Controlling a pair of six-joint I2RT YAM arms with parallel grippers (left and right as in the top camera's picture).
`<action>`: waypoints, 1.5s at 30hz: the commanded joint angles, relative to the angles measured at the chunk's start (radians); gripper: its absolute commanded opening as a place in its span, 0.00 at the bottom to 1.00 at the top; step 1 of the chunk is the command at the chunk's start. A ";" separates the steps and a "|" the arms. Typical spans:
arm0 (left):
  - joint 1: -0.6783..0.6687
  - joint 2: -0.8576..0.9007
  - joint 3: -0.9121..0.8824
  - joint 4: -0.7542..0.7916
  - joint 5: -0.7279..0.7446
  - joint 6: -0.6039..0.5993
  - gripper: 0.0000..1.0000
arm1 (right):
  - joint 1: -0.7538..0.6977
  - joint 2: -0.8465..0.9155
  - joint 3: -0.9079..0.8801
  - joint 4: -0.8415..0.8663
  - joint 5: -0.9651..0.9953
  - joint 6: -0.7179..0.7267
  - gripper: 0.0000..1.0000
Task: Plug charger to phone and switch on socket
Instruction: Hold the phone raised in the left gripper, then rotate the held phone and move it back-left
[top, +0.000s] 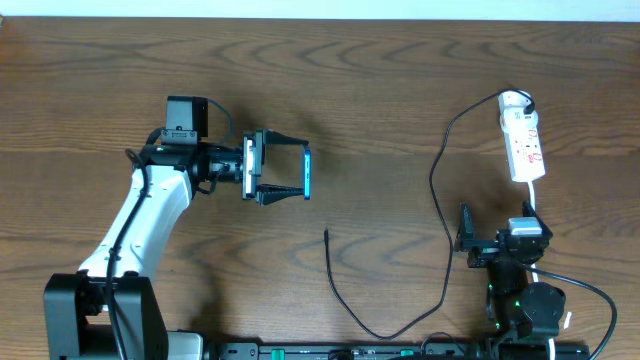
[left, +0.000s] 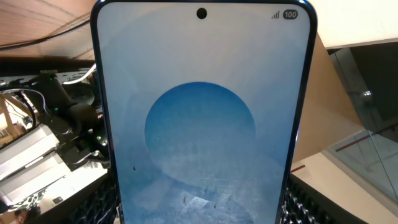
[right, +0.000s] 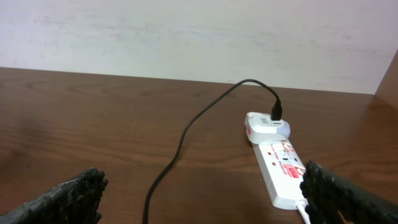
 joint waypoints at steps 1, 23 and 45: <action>0.003 -0.023 0.035 0.005 0.045 -0.012 0.07 | 0.003 -0.006 -0.002 -0.004 0.003 0.013 0.99; 0.003 -0.023 0.035 0.005 -0.064 0.038 0.08 | 0.003 -0.006 -0.002 -0.004 0.003 0.013 0.99; 0.003 -0.023 0.034 0.335 -0.361 0.342 0.07 | 0.003 -0.006 -0.002 -0.004 0.003 0.013 0.99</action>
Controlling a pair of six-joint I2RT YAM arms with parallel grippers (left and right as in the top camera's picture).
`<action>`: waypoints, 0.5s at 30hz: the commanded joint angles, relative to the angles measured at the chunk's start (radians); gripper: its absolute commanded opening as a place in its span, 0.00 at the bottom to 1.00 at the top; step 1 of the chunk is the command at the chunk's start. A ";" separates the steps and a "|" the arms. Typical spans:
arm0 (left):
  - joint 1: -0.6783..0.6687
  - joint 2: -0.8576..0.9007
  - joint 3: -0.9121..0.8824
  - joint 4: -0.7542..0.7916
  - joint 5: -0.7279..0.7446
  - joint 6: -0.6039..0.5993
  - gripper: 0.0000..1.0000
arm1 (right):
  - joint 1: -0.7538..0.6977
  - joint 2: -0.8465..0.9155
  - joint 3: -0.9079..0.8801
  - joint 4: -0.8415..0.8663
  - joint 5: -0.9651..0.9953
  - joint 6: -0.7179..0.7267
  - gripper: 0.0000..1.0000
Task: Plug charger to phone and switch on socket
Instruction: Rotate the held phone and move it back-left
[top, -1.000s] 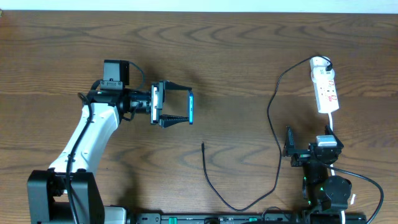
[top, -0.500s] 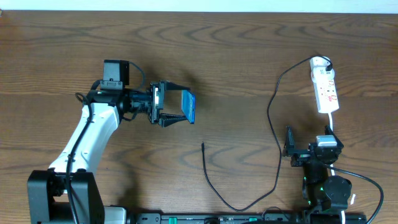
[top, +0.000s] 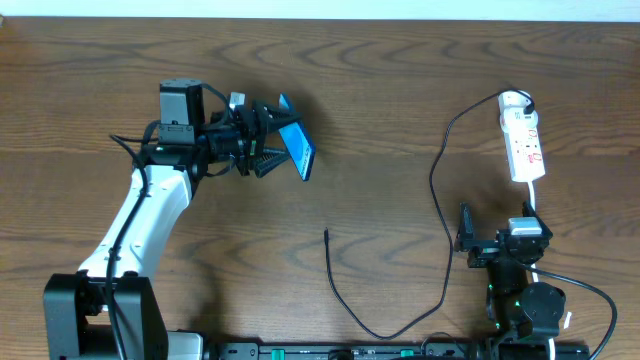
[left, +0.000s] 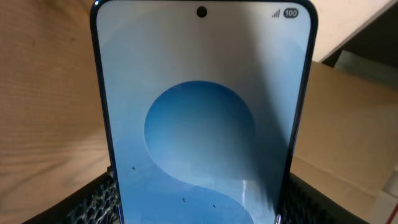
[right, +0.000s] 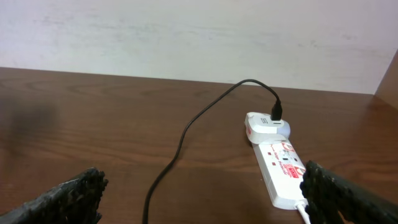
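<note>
My left gripper (top: 274, 146) is shut on the phone (top: 297, 150) and holds it above the table at the left, tilted so its blue screen shows from overhead. In the left wrist view the lit phone (left: 202, 124) fills the frame, with black fingertips (left: 99, 200) pressing on both of its long edges. The black charger cable (top: 440, 200) runs from the adapter in the white power strip (top: 522, 140). Its free plug end (top: 327, 236) lies on the table below the phone. My right gripper (right: 205, 199) stands open and empty, near the strip (right: 280, 169).
The cable loops down toward the front edge of the wooden table (top: 400, 90) between the two arms. The strip's white lead (top: 533, 195) runs past the right arm's base. A pale wall (right: 186, 31) lies beyond the far table edge.
The left wrist has turned: the phone, then edge-on to the overhead camera, is now tilted with its screen showing and sits slightly farther back. The right arm and the cable have not moved.
</note>
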 joint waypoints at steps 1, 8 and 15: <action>0.003 -0.023 0.032 0.019 -0.031 0.025 0.07 | 0.003 -0.006 -0.002 -0.004 0.003 0.013 0.99; 0.003 -0.023 0.032 0.019 -0.111 -0.005 0.07 | 0.003 -0.006 -0.002 -0.004 0.003 0.013 0.99; 0.002 -0.023 0.032 0.051 -0.208 -0.077 0.07 | 0.003 -0.006 -0.002 -0.004 0.003 0.013 0.99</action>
